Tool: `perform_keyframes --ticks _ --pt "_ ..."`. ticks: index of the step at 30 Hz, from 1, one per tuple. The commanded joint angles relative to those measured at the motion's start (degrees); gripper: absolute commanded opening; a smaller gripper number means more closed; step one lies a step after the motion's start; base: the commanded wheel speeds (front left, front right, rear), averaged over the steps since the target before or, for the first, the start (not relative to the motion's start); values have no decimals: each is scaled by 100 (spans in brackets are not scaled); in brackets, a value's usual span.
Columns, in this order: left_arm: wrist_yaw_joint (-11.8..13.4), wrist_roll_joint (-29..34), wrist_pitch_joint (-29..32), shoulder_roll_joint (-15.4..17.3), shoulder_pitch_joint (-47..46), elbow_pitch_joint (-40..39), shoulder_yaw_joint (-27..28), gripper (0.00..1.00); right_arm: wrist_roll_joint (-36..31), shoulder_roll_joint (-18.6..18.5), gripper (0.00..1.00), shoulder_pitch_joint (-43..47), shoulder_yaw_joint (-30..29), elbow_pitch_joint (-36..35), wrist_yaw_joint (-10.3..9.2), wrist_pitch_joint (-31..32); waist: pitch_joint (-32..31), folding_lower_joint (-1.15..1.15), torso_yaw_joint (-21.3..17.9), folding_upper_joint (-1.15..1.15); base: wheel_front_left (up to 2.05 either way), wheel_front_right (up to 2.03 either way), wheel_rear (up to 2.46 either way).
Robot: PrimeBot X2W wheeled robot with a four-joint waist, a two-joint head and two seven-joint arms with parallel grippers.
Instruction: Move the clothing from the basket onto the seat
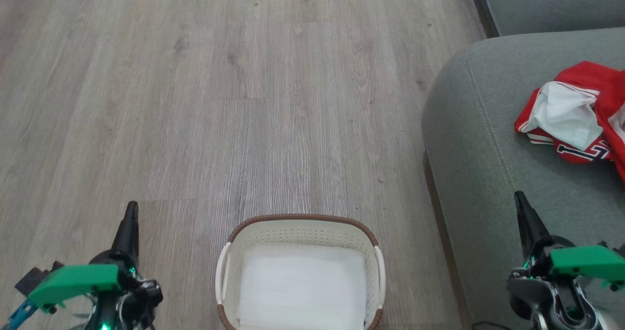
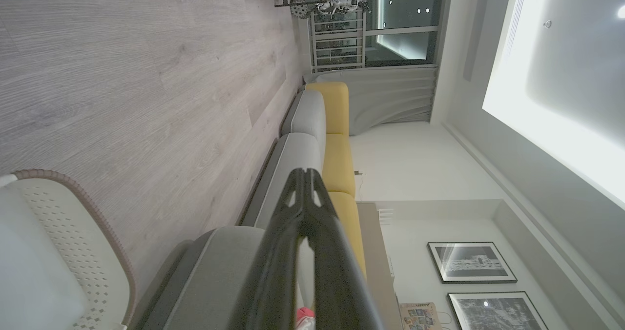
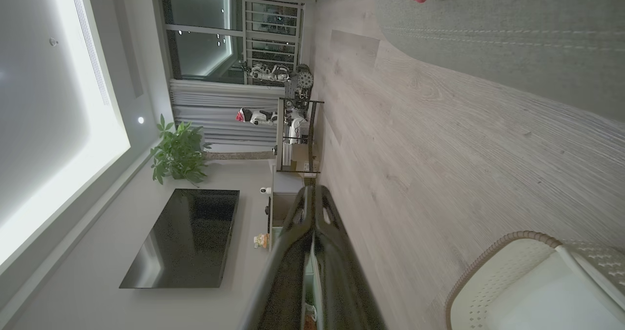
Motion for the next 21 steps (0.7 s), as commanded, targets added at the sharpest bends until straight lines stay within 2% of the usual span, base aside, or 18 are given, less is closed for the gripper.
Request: perform_keyframes --ticks 1,6,21 --pt "-63 -124 60 39 -342 -153 199 0 113 -9 0 -349 64 -161 -1 75 -1 0 1 0 0 0 0" --pt "-86 -401 131 39 -364 -150 238 0 347 32 0 -380 20 -127 -1 150 -7 0 6 0 0 0 0" --pt "-86 -402 131 39 -363 -150 238 0 330 47 0 -382 0 -126 -1 166 -7 0 6 0 0 0 0"
